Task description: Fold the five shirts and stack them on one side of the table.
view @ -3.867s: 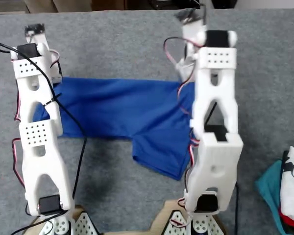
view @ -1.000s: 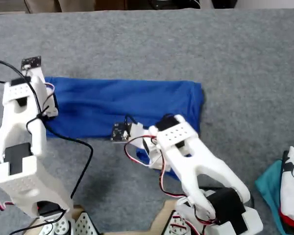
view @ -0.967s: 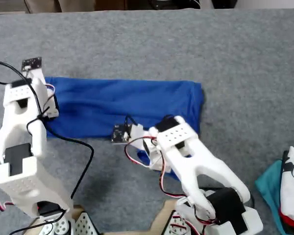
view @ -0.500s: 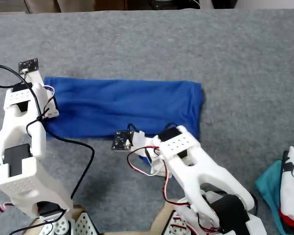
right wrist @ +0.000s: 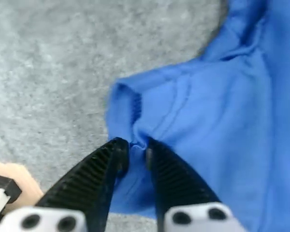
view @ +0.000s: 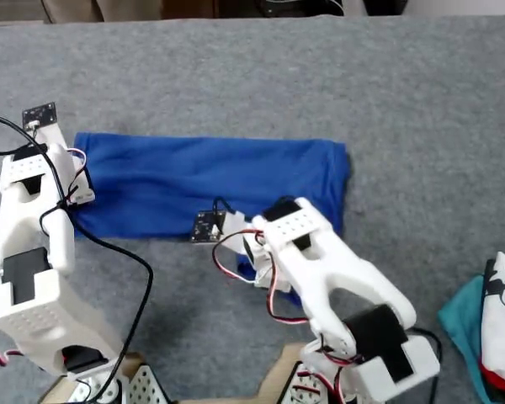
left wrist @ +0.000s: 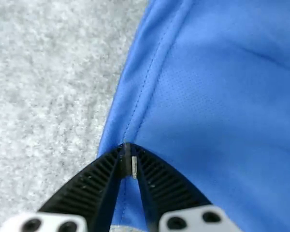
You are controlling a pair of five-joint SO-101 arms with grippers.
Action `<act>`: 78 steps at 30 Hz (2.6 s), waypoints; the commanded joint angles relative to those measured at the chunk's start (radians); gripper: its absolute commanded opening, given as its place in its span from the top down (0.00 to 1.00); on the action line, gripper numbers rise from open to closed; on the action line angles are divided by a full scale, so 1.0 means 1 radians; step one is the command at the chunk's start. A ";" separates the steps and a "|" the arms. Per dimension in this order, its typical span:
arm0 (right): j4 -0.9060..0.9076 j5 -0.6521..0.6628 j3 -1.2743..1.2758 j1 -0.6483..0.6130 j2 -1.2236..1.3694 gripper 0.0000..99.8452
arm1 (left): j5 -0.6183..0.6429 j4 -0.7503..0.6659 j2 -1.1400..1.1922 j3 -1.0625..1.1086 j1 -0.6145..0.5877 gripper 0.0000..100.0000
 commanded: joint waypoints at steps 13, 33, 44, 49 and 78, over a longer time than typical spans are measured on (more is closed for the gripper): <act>0.144 -0.086 -0.162 0.028 0.087 0.99 | -0.002 -0.014 -0.053 0.002 -0.009 0.98; 0.348 0.084 -0.812 0.225 0.216 1.00 | -0.002 -0.034 -0.013 -0.008 -0.008 0.98; 0.440 0.272 -1.113 0.220 0.464 1.00 | -0.002 -0.034 -0.012 -0.008 -0.008 0.98; 0.440 0.313 -1.179 0.217 0.516 1.00 | -0.002 -0.035 -0.012 -0.008 -0.003 0.98; 0.651 0.295 -1.188 0.196 0.409 0.82 | -0.002 -0.060 -0.012 0.002 0.003 0.98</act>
